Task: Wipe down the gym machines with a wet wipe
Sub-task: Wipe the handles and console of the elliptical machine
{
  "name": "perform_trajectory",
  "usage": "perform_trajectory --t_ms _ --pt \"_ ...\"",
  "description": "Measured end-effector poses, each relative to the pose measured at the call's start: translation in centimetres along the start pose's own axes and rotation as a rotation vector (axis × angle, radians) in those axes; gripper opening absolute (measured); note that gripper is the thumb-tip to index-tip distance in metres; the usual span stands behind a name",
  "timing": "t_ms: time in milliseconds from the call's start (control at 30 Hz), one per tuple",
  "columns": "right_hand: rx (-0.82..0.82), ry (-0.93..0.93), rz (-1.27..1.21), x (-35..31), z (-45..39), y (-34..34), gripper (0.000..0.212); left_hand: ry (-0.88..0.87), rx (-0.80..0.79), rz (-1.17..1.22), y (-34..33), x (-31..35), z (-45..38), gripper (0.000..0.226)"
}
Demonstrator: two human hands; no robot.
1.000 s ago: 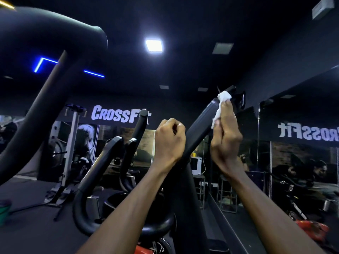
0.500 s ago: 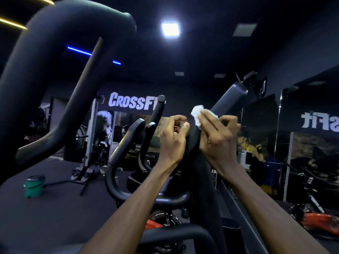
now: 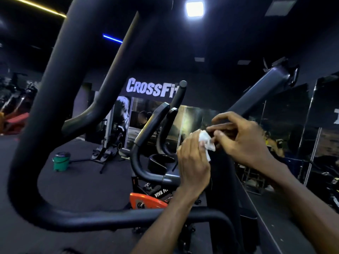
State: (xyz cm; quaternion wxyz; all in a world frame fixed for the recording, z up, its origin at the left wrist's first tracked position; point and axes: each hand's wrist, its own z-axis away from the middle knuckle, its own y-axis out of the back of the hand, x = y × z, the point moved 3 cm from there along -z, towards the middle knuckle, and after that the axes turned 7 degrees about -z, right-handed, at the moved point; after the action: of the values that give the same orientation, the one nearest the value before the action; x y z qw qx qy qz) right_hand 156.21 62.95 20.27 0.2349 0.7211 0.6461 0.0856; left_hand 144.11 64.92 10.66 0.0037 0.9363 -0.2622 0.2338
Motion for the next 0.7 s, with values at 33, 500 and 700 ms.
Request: perform_trajectory --t_ms 33,500,700 --pt "0.06 0.027 -0.001 -0.2 -0.5 0.4 0.023 0.029 0.043 -0.009 -0.2 -0.5 0.6 0.05" --pt "0.21 0.258 0.907 0.9 -6.5 -2.6 0.007 0.922 0.166 0.564 -0.5 0.4 2.1 0.036" --pt "0.209 0.265 0.912 0.7 -6.4 -2.8 0.009 1.383 -0.079 0.881 -1.4 -1.9 -1.6 0.038"
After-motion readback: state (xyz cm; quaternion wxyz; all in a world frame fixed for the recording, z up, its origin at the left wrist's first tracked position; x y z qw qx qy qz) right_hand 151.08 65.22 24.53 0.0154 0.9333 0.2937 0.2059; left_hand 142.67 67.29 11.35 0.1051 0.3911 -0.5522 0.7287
